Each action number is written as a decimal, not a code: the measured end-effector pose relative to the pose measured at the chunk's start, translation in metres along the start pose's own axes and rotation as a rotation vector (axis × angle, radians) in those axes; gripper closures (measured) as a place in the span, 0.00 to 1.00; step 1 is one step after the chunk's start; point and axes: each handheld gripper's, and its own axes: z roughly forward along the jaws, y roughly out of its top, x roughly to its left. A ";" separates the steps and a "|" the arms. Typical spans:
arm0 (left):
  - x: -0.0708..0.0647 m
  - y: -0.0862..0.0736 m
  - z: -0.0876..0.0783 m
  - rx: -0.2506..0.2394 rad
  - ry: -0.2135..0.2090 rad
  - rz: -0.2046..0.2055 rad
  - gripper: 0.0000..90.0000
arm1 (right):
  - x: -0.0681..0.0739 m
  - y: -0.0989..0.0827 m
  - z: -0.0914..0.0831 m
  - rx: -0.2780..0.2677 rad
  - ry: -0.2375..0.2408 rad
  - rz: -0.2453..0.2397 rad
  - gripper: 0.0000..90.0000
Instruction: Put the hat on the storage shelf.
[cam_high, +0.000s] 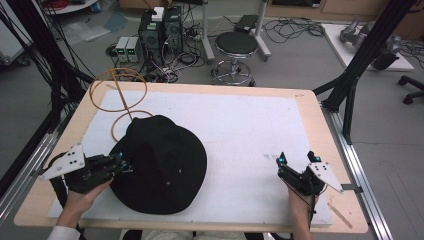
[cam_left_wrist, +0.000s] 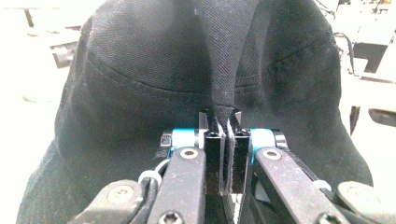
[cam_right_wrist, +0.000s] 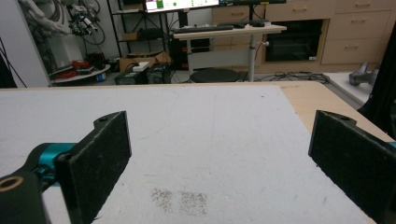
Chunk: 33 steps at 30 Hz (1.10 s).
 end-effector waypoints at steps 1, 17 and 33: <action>0.000 0.003 0.000 -0.008 0.000 0.007 0.98 | 0.000 0.000 0.001 0.000 0.000 -0.003 0.05; 0.004 0.056 -0.007 -0.193 0.033 0.080 0.98 | 0.005 0.000 0.003 -0.004 0.008 -0.008 0.05; 0.002 0.103 0.007 -0.251 0.182 0.216 0.98 | 0.005 0.001 0.002 -0.018 0.013 -0.010 0.05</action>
